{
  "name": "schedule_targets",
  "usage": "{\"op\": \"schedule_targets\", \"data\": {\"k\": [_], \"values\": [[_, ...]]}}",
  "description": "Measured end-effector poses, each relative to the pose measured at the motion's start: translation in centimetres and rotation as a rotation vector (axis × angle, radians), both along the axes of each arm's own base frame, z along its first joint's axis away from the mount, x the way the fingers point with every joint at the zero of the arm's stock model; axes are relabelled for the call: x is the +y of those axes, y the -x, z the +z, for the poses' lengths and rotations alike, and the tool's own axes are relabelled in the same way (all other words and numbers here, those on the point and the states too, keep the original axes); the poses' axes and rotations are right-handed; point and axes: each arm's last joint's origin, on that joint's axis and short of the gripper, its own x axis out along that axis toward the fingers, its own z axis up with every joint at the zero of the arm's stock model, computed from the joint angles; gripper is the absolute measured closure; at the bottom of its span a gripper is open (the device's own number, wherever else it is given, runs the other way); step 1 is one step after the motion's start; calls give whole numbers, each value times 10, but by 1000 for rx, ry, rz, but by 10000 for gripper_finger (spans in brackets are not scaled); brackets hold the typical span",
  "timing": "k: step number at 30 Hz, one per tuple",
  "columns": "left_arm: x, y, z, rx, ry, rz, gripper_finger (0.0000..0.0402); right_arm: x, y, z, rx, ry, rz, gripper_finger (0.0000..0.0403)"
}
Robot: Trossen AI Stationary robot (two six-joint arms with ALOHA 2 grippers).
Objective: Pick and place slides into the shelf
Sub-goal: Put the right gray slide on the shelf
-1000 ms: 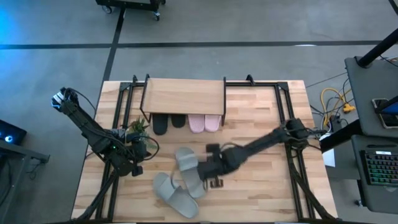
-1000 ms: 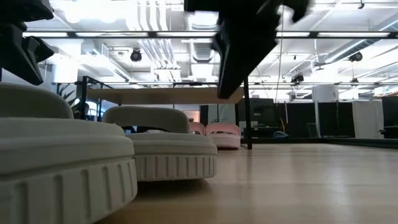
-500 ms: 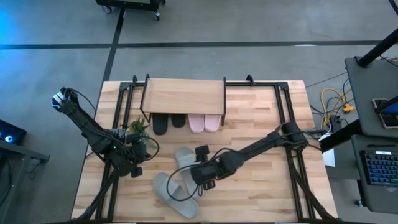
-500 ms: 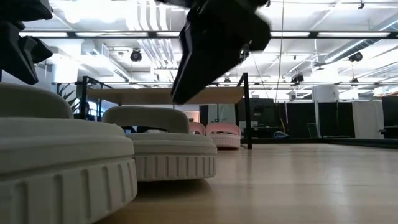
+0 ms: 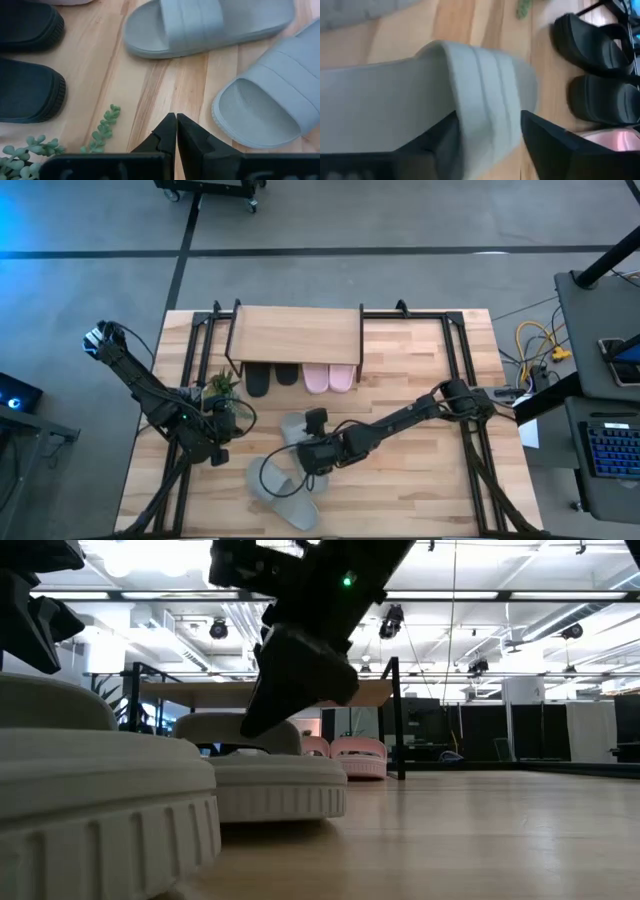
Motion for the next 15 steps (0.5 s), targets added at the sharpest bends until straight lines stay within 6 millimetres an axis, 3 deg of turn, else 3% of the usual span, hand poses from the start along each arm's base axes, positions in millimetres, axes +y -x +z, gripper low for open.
{"op": "schedule_targets", "data": {"k": [5, 8, 11, 15], "values": [[0, 0, 0, 5, -1, -2, 402, -11, -4, 0, 0, -51, -30, 320], [0, 0, 0, 5, 0, -2, 402, -14, -7, 14, 16, -133, -61, 380], [0, 0, 0, 5, 0, -2, 402, -14, -10, 46, -20, -144, -100, 390], [0, 0, 0, 5, 0, -2, 402, -22, -12, 105, -191, 17, -214, 392]]}}
